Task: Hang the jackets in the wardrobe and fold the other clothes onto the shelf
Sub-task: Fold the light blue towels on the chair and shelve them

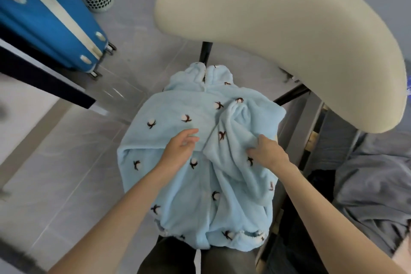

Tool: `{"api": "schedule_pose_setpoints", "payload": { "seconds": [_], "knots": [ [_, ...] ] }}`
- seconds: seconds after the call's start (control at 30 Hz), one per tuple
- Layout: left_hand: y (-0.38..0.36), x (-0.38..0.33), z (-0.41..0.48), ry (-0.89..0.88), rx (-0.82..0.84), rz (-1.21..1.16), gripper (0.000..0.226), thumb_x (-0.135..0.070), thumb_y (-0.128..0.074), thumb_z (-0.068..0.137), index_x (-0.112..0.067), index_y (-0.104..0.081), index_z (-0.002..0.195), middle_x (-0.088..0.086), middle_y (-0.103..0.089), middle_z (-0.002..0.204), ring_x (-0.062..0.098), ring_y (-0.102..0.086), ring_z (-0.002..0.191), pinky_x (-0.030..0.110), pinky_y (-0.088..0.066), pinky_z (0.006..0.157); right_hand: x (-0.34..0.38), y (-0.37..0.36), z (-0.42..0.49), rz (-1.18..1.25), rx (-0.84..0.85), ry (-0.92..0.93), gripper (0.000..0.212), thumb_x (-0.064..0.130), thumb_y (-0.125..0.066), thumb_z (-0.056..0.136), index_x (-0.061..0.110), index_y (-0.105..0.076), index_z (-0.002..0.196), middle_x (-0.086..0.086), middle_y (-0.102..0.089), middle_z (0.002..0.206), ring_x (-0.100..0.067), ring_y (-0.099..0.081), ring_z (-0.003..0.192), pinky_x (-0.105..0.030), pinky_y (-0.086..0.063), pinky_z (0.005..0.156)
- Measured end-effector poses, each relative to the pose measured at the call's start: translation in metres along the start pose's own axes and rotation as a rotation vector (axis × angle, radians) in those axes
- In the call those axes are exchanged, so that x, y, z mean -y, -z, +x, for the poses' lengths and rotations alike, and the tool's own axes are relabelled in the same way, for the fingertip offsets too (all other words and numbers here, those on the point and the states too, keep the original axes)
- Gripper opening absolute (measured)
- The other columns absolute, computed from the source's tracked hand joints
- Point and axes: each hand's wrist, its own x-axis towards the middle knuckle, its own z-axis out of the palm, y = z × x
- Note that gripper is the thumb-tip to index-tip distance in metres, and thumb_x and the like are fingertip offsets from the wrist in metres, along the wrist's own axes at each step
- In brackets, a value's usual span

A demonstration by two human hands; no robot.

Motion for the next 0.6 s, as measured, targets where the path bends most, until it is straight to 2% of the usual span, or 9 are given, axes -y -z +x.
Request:
{"api": "schedule_pose_setpoints", "payload": {
  "seconds": [0.1,0.17,0.27,0.33,0.4,0.43,0.47,0.53,0.6],
  "knots": [
    [-0.001,-0.001,-0.009,0.008,0.014,-0.011,0.032,-0.011,-0.049,0.097,-0.029,-0.057,0.123,-0.006,-0.063,0.113,0.008,-0.057,0.100,0.006,-0.042,0.065,0.013,0.019,-0.004,0.090,-0.027,0.159,0.026,0.029,-0.058,0.092,0.008,-0.043,0.093,-0.009,-0.057,0.089,-0.026,-0.051,0.078,-0.034,-0.042,0.059],
    [0.003,-0.004,-0.016,0.024,0.032,-0.039,0.027,-0.022,-0.050,0.098,-0.031,-0.056,0.122,-0.006,-0.063,0.117,0.007,-0.059,0.099,0.010,-0.044,0.071,0.036,0.033,-0.010,0.430,0.022,0.169,0.027,0.025,-0.061,0.092,0.002,-0.049,0.097,-0.010,-0.056,0.087,-0.027,-0.056,0.080,-0.036,-0.049,0.065],
    [0.019,-0.015,-0.020,0.058,-0.018,-0.207,0.026,-0.043,-0.040,0.101,-0.030,-0.059,0.114,-0.006,-0.066,0.111,0.009,-0.061,0.094,0.021,-0.046,0.074,0.084,0.052,-0.021,1.077,0.309,0.165,0.029,0.020,-0.059,0.095,-0.002,-0.055,0.113,-0.009,-0.065,0.088,-0.019,-0.063,0.076,-0.028,-0.053,0.061],
    [0.034,-0.017,-0.019,0.044,-0.249,-0.184,0.039,-0.046,-0.032,0.103,-0.024,-0.062,0.113,-0.003,-0.067,0.110,0.010,-0.060,0.091,0.022,-0.042,0.072,0.110,0.060,-0.026,1.226,0.488,0.243,0.018,0.018,-0.053,0.099,0.006,-0.058,0.111,-0.001,-0.073,0.095,-0.015,-0.071,0.080,-0.025,-0.058,0.065],
    [0.054,-0.009,-0.017,0.068,-0.487,-0.294,0.051,-0.054,-0.025,0.101,-0.023,-0.060,0.121,-0.003,-0.067,0.113,0.014,-0.059,0.100,0.026,-0.044,0.085,0.124,0.060,-0.026,1.176,0.537,0.345,0.023,0.021,-0.049,0.101,0.014,-0.062,0.119,0.003,-0.071,0.115,-0.017,-0.069,0.102,-0.032,-0.058,0.085],
    [0.064,-0.006,-0.017,0.101,-0.501,-0.442,0.055,-0.062,-0.023,0.098,-0.028,-0.060,0.119,-0.008,-0.069,0.107,0.015,-0.062,0.102,0.030,-0.046,0.087,0.127,0.057,-0.025,1.090,0.481,0.379,0.025,0.023,-0.049,0.101,0.018,-0.063,0.121,0.005,-0.069,0.119,-0.017,-0.067,0.108,-0.033,-0.054,0.092],
    [0.073,-0.001,-0.015,0.133,-0.485,-0.564,0.057,-0.069,-0.022,0.094,-0.032,-0.060,0.117,-0.013,-0.069,0.100,0.014,-0.063,0.098,0.031,-0.048,0.081,0.126,0.052,-0.023,0.991,0.396,0.392,0.025,0.025,-0.050,0.100,0.021,-0.064,0.121,0.007,-0.068,0.121,-0.016,-0.064,0.112,-0.033,-0.051,0.096],
    [0.085,0.007,-0.010,0.197,-0.430,-0.620,0.056,-0.075,-0.031,0.087,-0.036,-0.054,0.121,-0.012,-0.065,0.103,0.012,-0.063,0.092,0.033,-0.046,0.074,0.118,0.040,-0.016,0.778,0.172,0.359,0.026,0.024,-0.052,0.099,0.022,-0.063,0.122,0.007,-0.063,0.126,-0.018,-0.058,0.117,-0.027,-0.048,0.093],
    [0.088,0.014,0.000,0.260,-0.435,-0.526,0.058,-0.072,-0.051,0.081,-0.035,-0.050,0.125,-0.006,-0.058,0.119,0.015,-0.060,0.100,0.035,-0.045,0.078,0.101,0.027,-0.005,0.480,-0.022,0.331,0.032,0.021,-0.052,0.098,0.022,-0.057,0.129,0.001,-0.053,0.137,-0.026,-0.053,0.121,-0.029,-0.048,0.089]
  ]
}}
